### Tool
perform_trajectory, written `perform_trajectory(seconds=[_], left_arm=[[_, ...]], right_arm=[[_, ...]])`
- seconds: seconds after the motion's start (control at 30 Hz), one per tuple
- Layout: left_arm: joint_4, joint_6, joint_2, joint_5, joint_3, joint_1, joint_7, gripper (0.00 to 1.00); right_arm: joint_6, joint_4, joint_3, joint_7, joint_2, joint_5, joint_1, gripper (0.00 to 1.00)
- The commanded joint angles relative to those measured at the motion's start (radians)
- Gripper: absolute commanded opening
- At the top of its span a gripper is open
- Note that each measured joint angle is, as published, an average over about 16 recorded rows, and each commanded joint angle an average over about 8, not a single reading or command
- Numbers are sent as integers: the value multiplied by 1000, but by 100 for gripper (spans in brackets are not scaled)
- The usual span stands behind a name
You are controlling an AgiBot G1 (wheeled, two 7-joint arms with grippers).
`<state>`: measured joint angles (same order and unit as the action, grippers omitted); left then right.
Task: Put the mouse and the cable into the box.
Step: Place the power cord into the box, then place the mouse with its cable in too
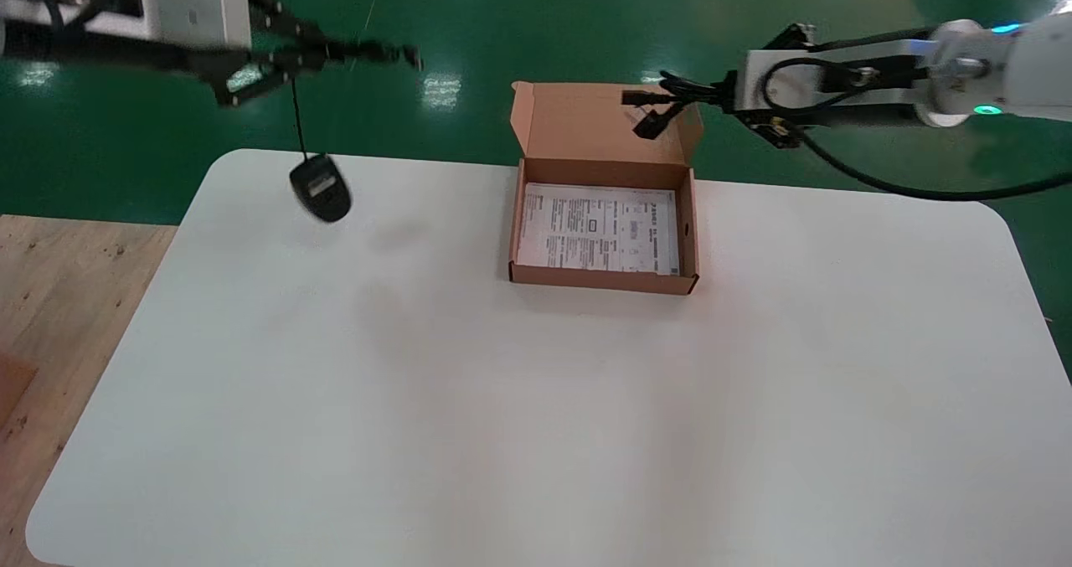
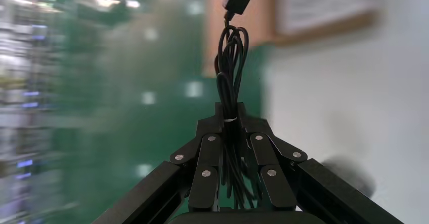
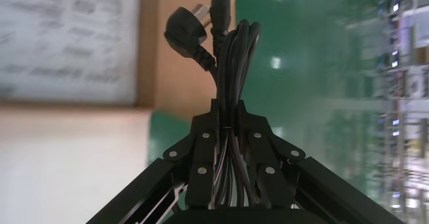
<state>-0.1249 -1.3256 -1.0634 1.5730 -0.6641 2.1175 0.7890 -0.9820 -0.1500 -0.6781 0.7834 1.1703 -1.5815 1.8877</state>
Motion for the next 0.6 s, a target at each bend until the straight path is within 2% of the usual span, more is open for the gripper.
perform_trajectory(seconds=[0.03,0.27,0.6], left_arm=[[-7,32,-2,-21,17,40,-18,0],[-37,76,-39,-45,38,139,-21,0],[-53,69,-30,-52,43,148,0,0]], right_arm=[[63,3,4,8,57,4,0,0],[166,43,6,66,172,12,-59,0],[216,-10,-13,56,191,36,-147,0]])
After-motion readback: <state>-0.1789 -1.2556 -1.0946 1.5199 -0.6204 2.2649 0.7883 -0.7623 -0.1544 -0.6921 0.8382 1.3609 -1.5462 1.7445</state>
